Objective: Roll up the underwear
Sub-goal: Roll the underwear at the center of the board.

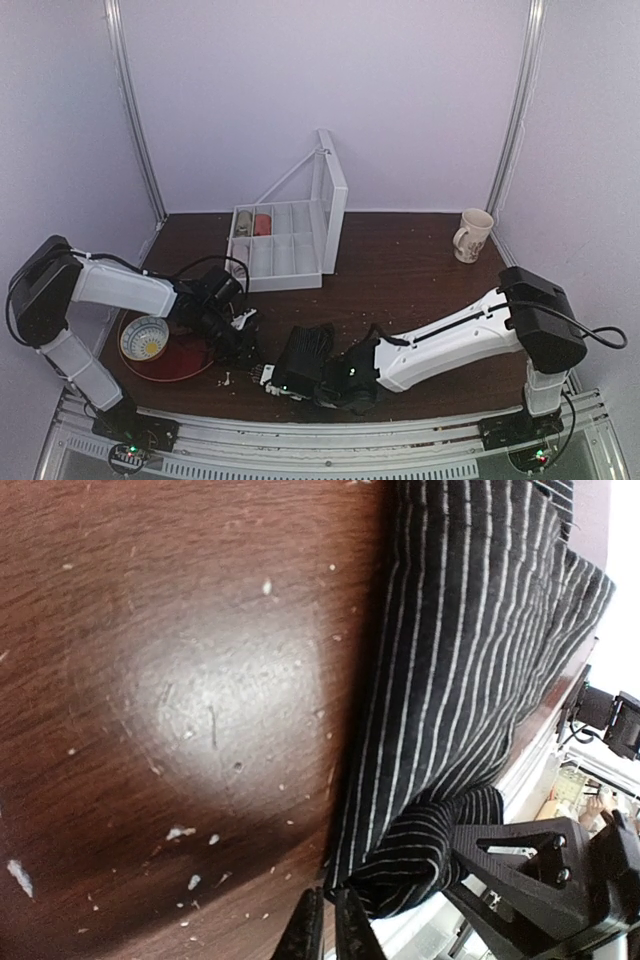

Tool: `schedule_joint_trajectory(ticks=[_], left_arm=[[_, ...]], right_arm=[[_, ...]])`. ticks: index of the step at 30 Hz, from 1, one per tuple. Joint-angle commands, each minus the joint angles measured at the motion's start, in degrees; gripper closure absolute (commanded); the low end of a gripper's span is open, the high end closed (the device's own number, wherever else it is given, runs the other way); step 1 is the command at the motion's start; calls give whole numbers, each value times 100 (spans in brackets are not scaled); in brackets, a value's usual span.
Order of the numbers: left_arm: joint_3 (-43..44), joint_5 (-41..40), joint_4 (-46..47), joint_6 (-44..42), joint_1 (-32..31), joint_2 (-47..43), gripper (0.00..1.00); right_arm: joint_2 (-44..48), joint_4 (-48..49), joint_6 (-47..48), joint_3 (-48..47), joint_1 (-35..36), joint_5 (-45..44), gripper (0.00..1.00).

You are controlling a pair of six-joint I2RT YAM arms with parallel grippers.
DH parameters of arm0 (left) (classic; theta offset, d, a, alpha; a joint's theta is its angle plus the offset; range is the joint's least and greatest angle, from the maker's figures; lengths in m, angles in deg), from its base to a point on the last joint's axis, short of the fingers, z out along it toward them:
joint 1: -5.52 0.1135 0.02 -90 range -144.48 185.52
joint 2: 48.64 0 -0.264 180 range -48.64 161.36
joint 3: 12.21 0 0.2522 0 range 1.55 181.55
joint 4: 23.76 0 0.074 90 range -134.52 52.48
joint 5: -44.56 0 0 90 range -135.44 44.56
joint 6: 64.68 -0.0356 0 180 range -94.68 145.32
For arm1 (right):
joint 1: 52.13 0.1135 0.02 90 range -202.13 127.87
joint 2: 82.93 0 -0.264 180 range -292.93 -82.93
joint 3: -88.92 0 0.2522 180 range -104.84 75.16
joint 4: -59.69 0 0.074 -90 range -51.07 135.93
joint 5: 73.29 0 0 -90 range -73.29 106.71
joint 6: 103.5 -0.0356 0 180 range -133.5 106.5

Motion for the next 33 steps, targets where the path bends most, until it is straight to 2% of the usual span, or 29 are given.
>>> schedule_joint_trajectory(ticks=[1,7,23,33], left_arm=[[-48,-31,10,68,5,-176,91],[-22,-23,-18,91,2,-227,91],[-38,47,107,190,3,-105,91],[21,33,73,190,3,-102,91]], right_arm=[[84,-810,-182,-204,-295,1301,100],[46,-935,-268,-449,-775,2402,100],[-498,-1167,-352,-936,-1826,4561,100],[-915,-1122,-740,-1012,-2383,5613,100]])
